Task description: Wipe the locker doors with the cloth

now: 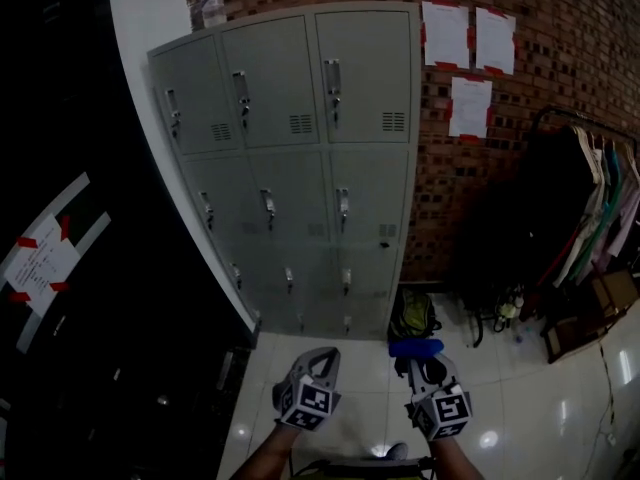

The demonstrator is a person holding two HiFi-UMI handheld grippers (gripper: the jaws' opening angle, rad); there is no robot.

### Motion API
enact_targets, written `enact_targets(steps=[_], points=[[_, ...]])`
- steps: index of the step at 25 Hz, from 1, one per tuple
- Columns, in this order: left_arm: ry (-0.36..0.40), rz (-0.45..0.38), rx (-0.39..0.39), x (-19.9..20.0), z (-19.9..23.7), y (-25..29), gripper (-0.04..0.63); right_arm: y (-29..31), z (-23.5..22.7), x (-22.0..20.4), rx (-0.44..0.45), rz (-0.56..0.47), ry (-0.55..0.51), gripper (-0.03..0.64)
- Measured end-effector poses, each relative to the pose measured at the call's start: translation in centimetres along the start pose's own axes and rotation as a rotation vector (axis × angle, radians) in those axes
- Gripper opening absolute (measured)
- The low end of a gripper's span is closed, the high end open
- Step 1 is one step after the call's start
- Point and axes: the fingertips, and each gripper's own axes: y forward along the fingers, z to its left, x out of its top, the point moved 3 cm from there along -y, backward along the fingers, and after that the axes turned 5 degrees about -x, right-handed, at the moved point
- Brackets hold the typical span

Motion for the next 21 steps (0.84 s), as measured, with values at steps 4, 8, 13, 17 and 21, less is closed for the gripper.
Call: enact_targets(steps=[4, 8, 13, 17, 21], points=[[0.007, -0.014, -0.053, -1.1, -0.8, -1.4, 0.005, -1.9, 1.5, -1.2, -0.049, 0.019, 0.011, 0.067], [0.029, -0.043, -0.064, -1.5, -0.8, -3.6, 0.005, -3.2, 3.6, -2.1, -0.069, 0.034, 0.010, 0.067], [0.041, -0.034, -0.071, -2.6, -0.5, -5.4, 0.005, -3.8, 5.3, -2.9, -0.082, 0.038, 0.029, 0.067], [0.039, -0.028, -0.063, -2.9, -0.2, -6.7, 0.005, -3.7, 6.3, -3.5, -0.071, 0.044, 0.028, 0.067], [0.033, -0.025, -0.058, -4.0, 0.3, -6.9, 0.005, -3.1, 7.2, -3.4, -0.059, 0.039, 0.030, 0.067]])
